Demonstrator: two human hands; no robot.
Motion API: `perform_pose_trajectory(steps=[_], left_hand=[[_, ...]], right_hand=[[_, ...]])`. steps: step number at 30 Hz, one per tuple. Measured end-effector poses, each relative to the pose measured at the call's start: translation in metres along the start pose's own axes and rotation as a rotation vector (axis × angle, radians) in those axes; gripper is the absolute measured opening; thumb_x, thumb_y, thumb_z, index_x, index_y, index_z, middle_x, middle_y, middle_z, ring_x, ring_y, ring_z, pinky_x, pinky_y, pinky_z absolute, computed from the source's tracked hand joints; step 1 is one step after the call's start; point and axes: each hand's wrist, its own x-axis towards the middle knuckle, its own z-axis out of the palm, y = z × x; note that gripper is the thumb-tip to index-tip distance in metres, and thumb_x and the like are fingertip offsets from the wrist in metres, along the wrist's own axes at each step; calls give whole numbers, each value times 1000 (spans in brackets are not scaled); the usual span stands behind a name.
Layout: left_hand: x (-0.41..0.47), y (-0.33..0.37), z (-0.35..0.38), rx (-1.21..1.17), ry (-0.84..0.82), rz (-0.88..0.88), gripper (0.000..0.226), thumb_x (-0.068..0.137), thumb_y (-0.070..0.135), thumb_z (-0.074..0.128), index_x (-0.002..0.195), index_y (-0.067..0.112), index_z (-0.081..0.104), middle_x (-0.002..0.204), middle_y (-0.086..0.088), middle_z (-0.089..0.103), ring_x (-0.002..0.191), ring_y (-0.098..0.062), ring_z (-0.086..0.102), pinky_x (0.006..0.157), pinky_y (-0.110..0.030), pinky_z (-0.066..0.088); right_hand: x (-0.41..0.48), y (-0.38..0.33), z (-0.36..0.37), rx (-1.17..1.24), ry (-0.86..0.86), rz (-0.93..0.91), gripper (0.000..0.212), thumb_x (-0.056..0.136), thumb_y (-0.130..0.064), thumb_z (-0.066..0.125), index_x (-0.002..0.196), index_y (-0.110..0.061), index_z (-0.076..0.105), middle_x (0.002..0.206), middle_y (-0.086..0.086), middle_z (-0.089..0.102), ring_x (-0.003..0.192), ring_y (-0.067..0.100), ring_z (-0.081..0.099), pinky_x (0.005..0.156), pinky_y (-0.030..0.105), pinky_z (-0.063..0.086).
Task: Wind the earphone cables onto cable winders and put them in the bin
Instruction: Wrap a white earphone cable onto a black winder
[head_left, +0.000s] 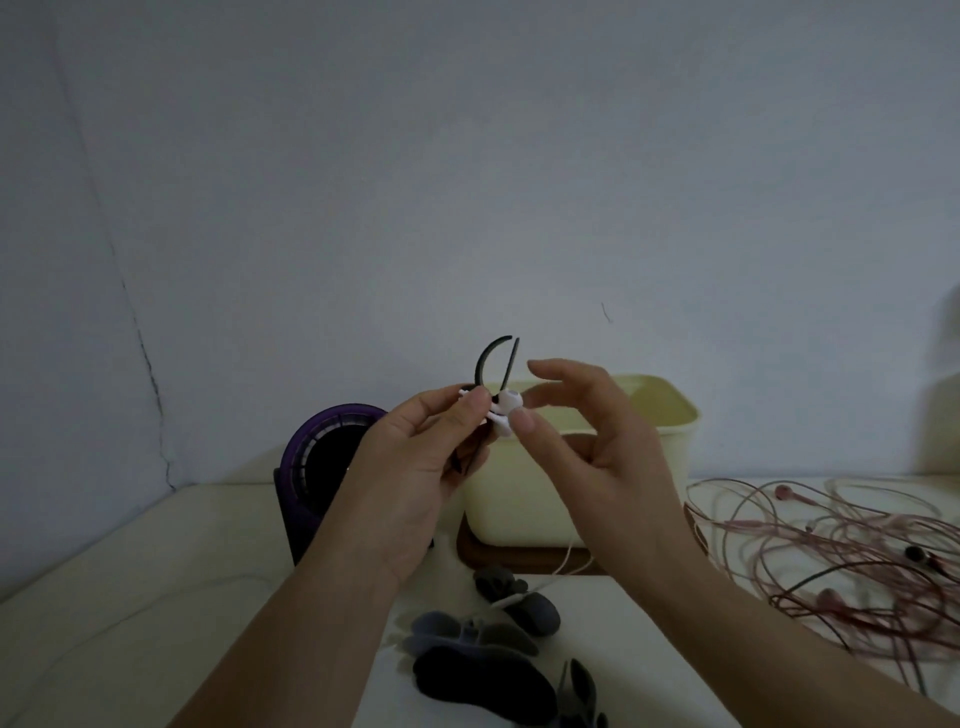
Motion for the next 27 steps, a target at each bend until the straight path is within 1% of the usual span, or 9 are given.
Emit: perform_pose_trajectory(steps=[4, 6, 8, 12, 15, 17, 22, 25, 27], left_hand=[[-4, -6, 11, -38, 58, 47, 29, 63, 29, 67, 87, 13, 69, 80, 1, 74, 73, -5, 68, 69, -19, 56], [-6, -10, 16, -17, 73, 67, 31, 63, 31, 68, 89, 15, 70, 84, 0, 75, 79, -6, 70, 74, -21, 56], [-8, -13, 18, 4, 87, 82, 36, 61, 35, 68, 92, 16, 70, 91, -1, 76, 85, -8, 71, 78, -24, 54], [-8, -16, 20, 27, 141, 92, 31, 58, 39, 69, 84, 22, 72, 87, 1, 76, 85, -8, 70, 79, -27, 50], [-7, -18, 19, 52, 165, 97, 28, 55, 43, 70, 77, 26, 74, 85, 2, 75, 84, -9, 69, 80, -29, 50], [-7, -18, 18, 64, 166, 98, 29, 56, 42, 70, 79, 25, 73, 82, 3, 74, 80, -8, 67, 78, -28, 50], [-4, -13, 13, 142, 116, 120, 45, 50, 49, 72, 86, 22, 75, 83, -4, 74, 83, -20, 63, 78, -34, 50], [-3, -8, 7, 191, 52, 119, 47, 50, 49, 73, 89, 24, 76, 90, -3, 75, 87, -18, 67, 81, -33, 51], [-3, -4, 4, 245, 31, 124, 39, 52, 45, 73, 86, 26, 76, 87, -1, 76, 83, -13, 68, 82, -32, 51]], right_hand=[[1, -1, 5, 125, 80, 70, 16, 79, -32, 67, 91, -21, 69, 83, -11, 70, 69, -6, 60, 59, 8, 43], [1, 1, 6, 184, 71, 112, 10, 81, -25, 68, 88, -19, 70, 81, -9, 71, 62, -5, 58, 55, 8, 41], [2, 1, 6, 223, 80, 143, 11, 81, -25, 69, 91, -19, 69, 84, -4, 71, 55, -3, 54, 52, 9, 38], [3, 0, 5, 229, 61, 155, 7, 85, -21, 65, 89, -16, 68, 82, -4, 70, 53, -3, 53, 52, 8, 38], [5, 0, 6, 246, 7, 218, 13, 87, -26, 62, 83, -15, 67, 71, -7, 65, 47, -2, 49, 48, 9, 35], [7, 0, 4, 244, -27, 267, 15, 87, -28, 61, 82, -15, 66, 68, -7, 65, 43, -1, 44, 45, 13, 33], [12, -2, -3, 206, -66, 241, 19, 83, -29, 63, 81, -11, 67, 66, -7, 64, 43, -3, 49, 45, 8, 34], [14, -2, -6, 173, -83, 211, 29, 72, -40, 63, 81, -14, 68, 67, -6, 65, 45, -3, 51, 47, 8, 36], [14, -3, -7, 174, -95, 204, 30, 68, -41, 63, 81, -14, 68, 68, -5, 66, 44, -3, 51, 47, 7, 37]])
